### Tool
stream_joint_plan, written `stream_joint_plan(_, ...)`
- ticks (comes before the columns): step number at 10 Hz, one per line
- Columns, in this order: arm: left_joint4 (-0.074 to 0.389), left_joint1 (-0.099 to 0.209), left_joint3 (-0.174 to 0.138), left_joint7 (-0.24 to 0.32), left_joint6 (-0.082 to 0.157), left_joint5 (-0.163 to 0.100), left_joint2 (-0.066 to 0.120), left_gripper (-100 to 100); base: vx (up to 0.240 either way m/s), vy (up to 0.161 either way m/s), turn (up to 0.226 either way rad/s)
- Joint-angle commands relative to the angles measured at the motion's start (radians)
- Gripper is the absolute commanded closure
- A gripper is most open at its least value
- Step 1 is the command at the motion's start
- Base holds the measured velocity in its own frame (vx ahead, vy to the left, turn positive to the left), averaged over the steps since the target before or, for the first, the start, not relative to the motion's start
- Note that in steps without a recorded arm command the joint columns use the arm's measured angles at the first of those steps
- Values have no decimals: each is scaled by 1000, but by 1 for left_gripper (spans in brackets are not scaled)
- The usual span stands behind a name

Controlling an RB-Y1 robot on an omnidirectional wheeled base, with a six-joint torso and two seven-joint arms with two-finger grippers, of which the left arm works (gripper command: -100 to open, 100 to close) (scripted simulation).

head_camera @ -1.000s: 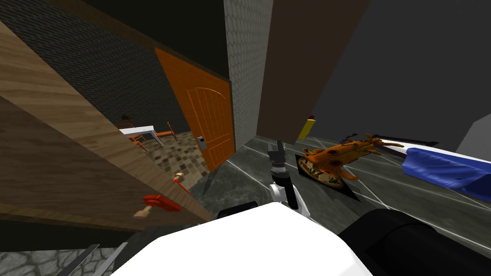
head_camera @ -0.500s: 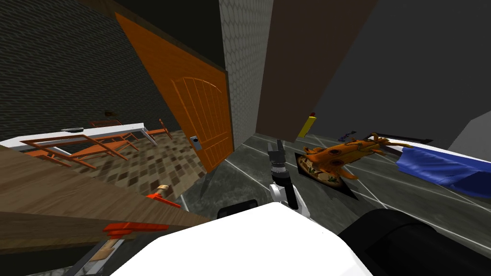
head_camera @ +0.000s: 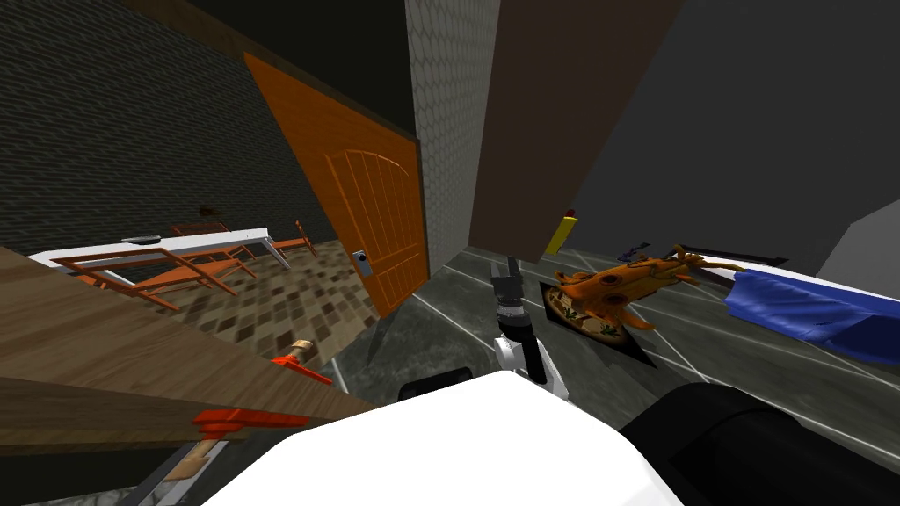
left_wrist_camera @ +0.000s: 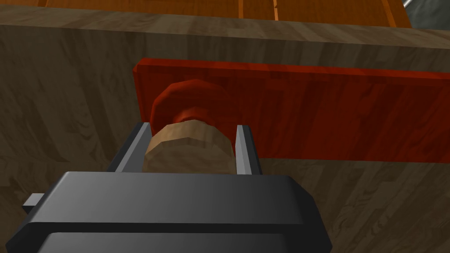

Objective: Pull the door open

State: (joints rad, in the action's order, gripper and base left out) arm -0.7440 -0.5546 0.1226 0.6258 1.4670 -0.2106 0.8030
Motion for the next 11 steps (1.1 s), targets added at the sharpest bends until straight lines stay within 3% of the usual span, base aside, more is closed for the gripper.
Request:
stream_joint_plan(1,11,1,12,-6,28,15,-5,100,1,37,-32)
stream_joint_plan(5,27,-3,32,-20,83,47,-9,100,-6,40,-20)
stream_joint_plan(8,44,-11,51,-32,142,76,-11,100,-28,55,-12)
stream_joint_plan(9,55,-17,61,-39,180,93,-11,100,-73,87,5)
stream_joint_plan(11,66,-26,70,-45,217,106,-9,100,-86,101,15)
